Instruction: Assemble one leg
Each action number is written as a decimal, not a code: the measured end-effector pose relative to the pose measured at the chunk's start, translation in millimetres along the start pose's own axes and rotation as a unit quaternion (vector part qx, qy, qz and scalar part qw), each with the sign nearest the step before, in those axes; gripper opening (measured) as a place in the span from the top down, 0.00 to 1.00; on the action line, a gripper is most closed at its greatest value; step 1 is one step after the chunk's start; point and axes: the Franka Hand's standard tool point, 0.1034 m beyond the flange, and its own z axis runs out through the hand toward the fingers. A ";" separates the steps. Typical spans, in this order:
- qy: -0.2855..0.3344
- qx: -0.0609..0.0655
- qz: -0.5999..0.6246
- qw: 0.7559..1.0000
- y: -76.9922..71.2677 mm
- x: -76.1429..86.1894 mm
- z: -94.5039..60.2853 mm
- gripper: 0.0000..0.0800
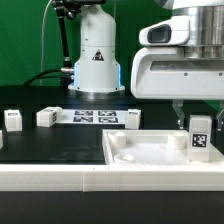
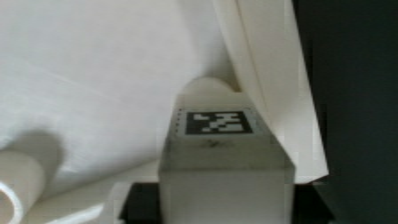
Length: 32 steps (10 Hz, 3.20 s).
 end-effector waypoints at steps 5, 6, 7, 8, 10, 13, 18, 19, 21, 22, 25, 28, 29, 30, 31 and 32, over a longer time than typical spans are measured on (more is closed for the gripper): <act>0.005 -0.004 0.289 0.957 -0.6 -1.1 0.5 0.64; 0.006 -0.005 0.327 0.945 -0.3 -1.1 0.4 0.64; 0.004 -0.002 0.362 0.932 0.4 -0.8 0.4 0.64; 0.003 -0.001 0.374 0.927 0.9 -0.4 0.3 0.64; 0.002 0.000 0.377 0.926 0.6 -0.5 0.3 0.64; 0.002 0.001 0.321 0.947 0.3 0.0 0.0 0.27; 0.007 0.002 0.078 0.997 -3.2 -0.7 0.9 0.19; 0.007 0.002 0.039 0.999 -3.0 -0.3 0.6 0.19; 0.007 -0.001 -0.045 0.999 -4.3 -2.1 2.0 0.19; 0.007 -0.001 -0.092 0.996 -6.2 -3.6 2.5 0.19; 0.005 -0.003 -0.222 0.975 -9.2 -6.4 3.4 0.19; 0.006 -0.016 -0.342 0.940 -5.0 -3.7 3.1 0.19; 0.006 -0.020 -0.370 0.929 -3.6 -2.9 3.0 0.19; 0.006 -0.020 -0.366 0.930 -3.5 -2.8 3.0 0.19; 0.006 -0.020 -0.366 0.930 -3.3 -2.7 3.0 0.31; 0.006 -0.020 -0.366 0.930 -3.2 -2.6 3.0 0.48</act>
Offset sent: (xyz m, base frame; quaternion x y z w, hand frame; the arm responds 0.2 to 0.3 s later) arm -0.0006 0.0074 -0.0074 -0.0145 0.0014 0.2899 0.9569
